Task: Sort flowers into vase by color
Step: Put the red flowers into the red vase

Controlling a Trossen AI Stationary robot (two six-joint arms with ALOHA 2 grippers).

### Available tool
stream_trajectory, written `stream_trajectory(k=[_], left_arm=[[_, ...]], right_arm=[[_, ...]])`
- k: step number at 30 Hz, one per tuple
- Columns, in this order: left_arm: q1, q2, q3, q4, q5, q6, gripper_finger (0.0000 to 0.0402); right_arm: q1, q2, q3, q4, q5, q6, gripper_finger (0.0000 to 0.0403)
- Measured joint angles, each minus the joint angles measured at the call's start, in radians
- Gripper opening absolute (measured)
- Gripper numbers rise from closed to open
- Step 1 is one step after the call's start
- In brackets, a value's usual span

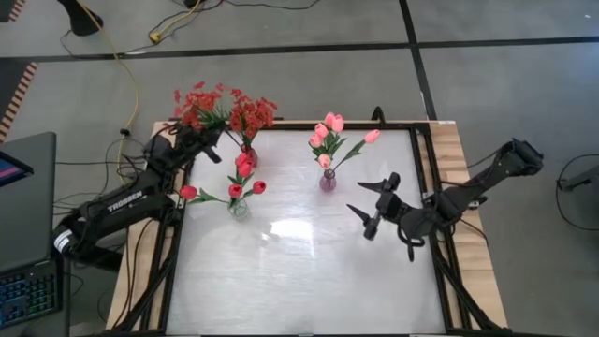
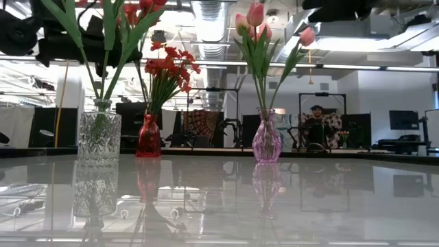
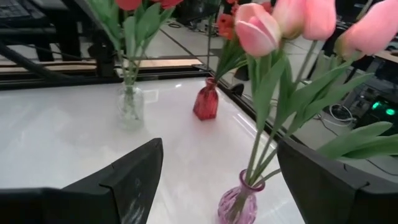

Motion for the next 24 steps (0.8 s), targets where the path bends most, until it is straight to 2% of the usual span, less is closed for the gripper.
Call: stream_trajectory(k=[8, 24], left_arm=[[-0.020, 0.132, 0.000, 0.154, 0.004, -0.001, 0.0010], [-0.020, 0.142, 0.000, 0.095, 0.011, 0.027, 0.0010]], right_arm=[[-0.060, 0.000, 0.000, 0.002, -0.055, -0.010, 0.0340], [-0.031, 0.000, 0.000, -0.005, -0.080, -0.001, 0.0340]])
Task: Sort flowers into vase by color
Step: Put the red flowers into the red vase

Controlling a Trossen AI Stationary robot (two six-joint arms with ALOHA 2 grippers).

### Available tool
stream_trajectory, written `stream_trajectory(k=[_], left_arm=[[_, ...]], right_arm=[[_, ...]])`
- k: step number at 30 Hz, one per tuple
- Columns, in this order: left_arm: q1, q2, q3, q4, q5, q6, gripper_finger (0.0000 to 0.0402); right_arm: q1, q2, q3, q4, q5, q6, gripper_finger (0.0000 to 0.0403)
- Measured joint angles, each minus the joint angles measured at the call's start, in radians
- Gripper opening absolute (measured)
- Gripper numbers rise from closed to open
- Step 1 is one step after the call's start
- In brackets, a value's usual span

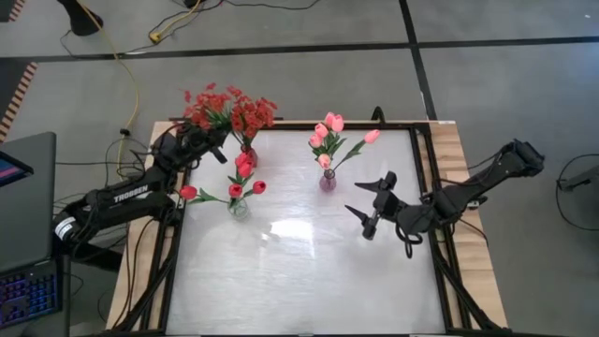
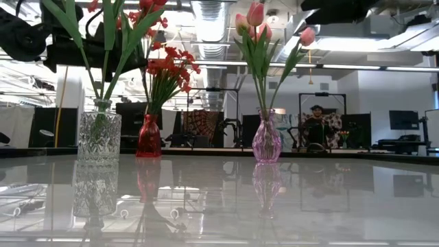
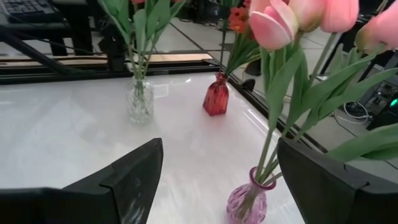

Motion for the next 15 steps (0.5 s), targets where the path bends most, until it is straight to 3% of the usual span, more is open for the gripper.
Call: stream_trajectory(k=[15], left_arm=[[0.000, 0.001, 0.000, -0.026, -0.012, 0.040, 0.0010]], right_arm=[[0.028, 0.000, 0.000, 0.000, 0.001, 0.002, 0.0340]])
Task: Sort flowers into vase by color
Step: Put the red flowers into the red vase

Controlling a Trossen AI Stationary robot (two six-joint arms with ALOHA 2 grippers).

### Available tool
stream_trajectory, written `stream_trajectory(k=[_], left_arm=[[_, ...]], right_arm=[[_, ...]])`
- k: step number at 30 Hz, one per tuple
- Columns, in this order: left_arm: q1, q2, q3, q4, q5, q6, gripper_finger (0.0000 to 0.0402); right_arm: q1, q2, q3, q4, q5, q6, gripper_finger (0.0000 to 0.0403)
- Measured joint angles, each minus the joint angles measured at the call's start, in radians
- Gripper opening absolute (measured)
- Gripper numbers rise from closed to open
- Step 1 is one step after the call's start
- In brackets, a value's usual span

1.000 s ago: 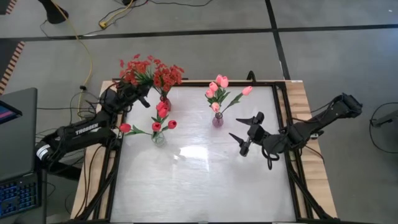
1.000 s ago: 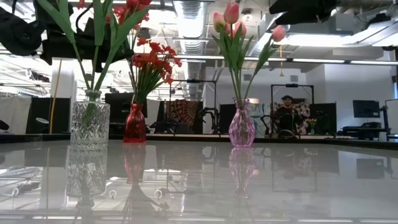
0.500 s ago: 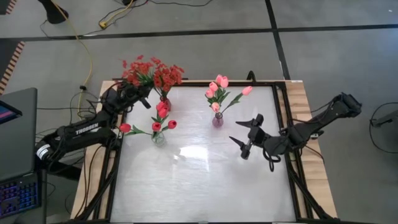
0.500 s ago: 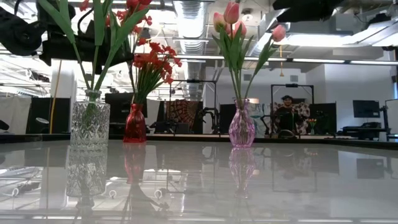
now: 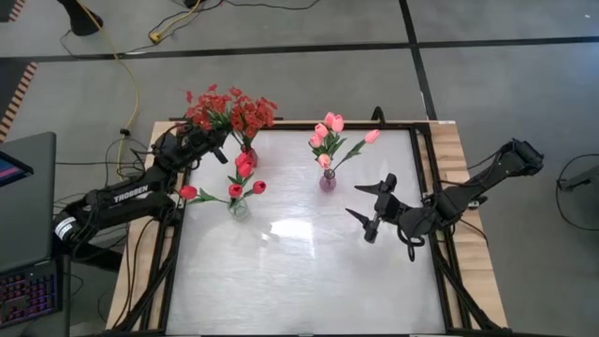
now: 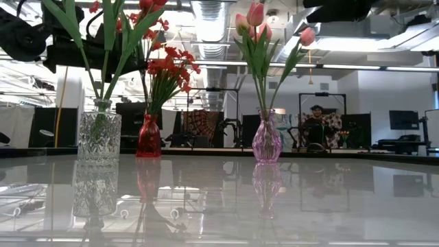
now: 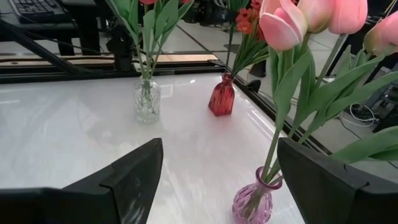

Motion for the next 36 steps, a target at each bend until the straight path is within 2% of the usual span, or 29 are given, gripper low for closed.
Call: stream_trajectory(k=[14, 26, 30, 36], left_arm=[[0.000, 0.088, 0.000, 0.026, -0.001, 0.030, 0.0010], [0.000, 0.240, 0.000, 0.032, 0.072, 0.041, 0.0015], [0.000, 0.261, 0.000, 0.034, 0.108, 0.073, 0.0037], [0.000, 0.262, 0.000, 0.034, 0.119, 0.078, 0.0098]], right_arm=[[-0.002, 0.000, 0.000, 0.000, 0.000, -0.002, 0.0340], [-0.002, 0.000, 0.000, 0.000, 0.000, -0.002, 0.0340], [-0.002, 0.000, 0.000, 0.000, 0.000, -0.002, 0.0340], [-0.002, 0.000, 0.000, 0.000, 0.000, -0.002, 0.0340]])
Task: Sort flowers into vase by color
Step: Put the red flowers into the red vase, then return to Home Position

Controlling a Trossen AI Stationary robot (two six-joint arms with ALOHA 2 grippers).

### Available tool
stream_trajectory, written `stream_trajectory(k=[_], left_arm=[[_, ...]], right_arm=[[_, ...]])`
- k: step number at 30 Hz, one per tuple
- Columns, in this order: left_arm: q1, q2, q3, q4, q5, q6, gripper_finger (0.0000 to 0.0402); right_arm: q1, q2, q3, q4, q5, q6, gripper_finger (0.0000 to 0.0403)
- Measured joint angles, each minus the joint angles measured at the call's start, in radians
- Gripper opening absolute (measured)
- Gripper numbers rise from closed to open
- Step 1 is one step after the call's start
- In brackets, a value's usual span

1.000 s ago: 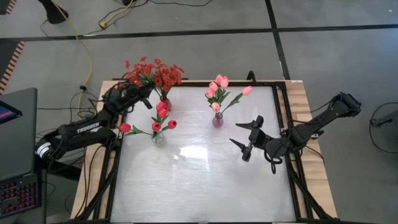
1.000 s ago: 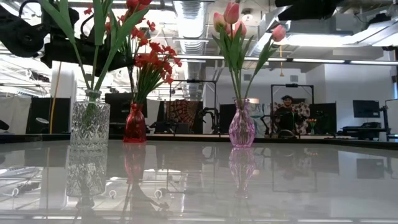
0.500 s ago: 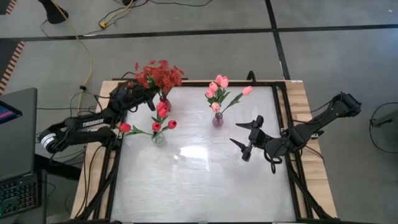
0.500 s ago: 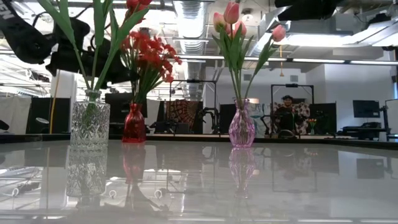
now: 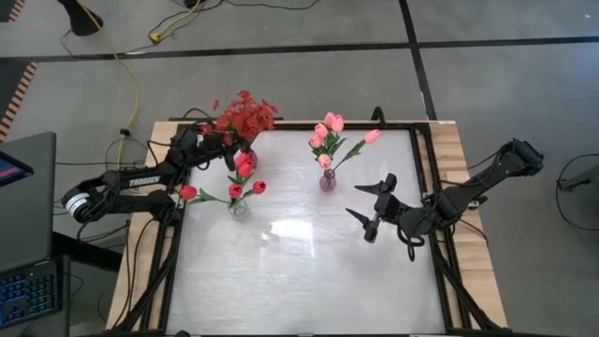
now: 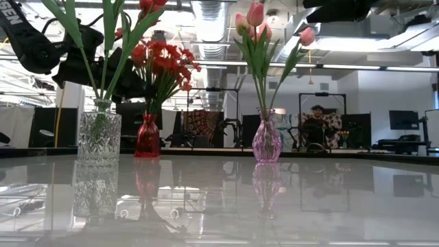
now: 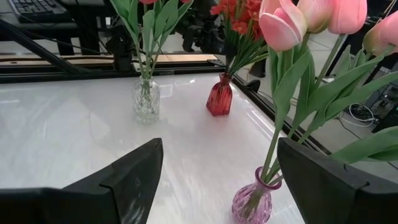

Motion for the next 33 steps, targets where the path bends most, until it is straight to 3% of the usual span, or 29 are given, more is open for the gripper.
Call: stream_trajectory(k=[7, 17, 26, 33], left_arm=[[0.000, -0.001, 0.000, -0.045, 0.009, -0.011, 0.0172], [0.000, -0.048, 0.000, -0.247, 0.078, -0.004, 0.0248], [0.000, -0.262, 0.000, -0.479, 0.061, 0.056, 0.0265], [-0.001, -0.473, 0.001, -0.633, 0.067, 0.004, 0.0265]], right_arm=[[0.000, 0.000, 0.000, 0.000, 0.000, 0.003, 0.0340], [0.001, 0.000, 0.000, 0.000, 0.000, 0.022, 0.0340], [0.001, 0.000, 0.000, -0.003, 0.000, 0.040, 0.0340], [-0.003, 0.000, 0.000, 0.003, 0.000, 0.054, 0.0340]])
